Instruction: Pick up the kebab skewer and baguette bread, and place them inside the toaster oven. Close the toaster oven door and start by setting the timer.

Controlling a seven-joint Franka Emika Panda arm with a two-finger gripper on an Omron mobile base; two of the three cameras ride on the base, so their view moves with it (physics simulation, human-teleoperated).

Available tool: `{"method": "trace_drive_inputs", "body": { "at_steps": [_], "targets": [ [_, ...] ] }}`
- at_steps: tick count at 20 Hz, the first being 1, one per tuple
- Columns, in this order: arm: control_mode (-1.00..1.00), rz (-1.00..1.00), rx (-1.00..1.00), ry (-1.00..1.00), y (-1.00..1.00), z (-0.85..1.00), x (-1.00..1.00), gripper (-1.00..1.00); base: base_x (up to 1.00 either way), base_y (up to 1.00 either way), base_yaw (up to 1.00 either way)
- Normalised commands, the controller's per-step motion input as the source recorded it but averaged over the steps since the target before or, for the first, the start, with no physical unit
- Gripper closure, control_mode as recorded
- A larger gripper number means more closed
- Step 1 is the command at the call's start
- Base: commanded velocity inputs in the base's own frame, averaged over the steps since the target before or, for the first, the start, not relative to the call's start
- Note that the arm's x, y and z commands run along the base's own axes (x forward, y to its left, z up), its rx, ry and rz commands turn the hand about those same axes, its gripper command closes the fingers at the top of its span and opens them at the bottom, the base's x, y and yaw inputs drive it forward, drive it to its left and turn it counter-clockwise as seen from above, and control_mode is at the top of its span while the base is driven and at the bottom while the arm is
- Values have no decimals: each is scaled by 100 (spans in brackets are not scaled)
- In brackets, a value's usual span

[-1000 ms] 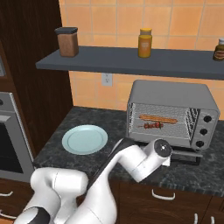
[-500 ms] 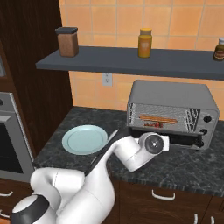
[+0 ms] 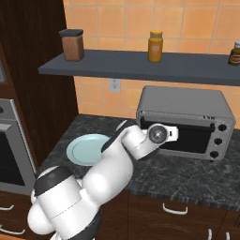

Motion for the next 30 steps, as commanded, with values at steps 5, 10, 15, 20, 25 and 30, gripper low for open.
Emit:
{"method": "trace_drive_inputs", "body": {
  "at_steps": [5,10,15,20,25,30],
  "targets": [
    [-100,0,-2,0,0,20,56,-100,0,0,0],
    [-100,0,-5,-1,0,11,15,-100,0,0,0],
    [-100,0,-7,-2,-20,13,-27,-100,0,0,0],
    [-100,0,-7,-1,-49,19,-61,-100,0,0,0],
    [-100,0,-1,0,-62,22,-36,-100,0,0,0],
    [-100,5,-2,0,-67,14,0,-100,0,0,0]
  ]
}}
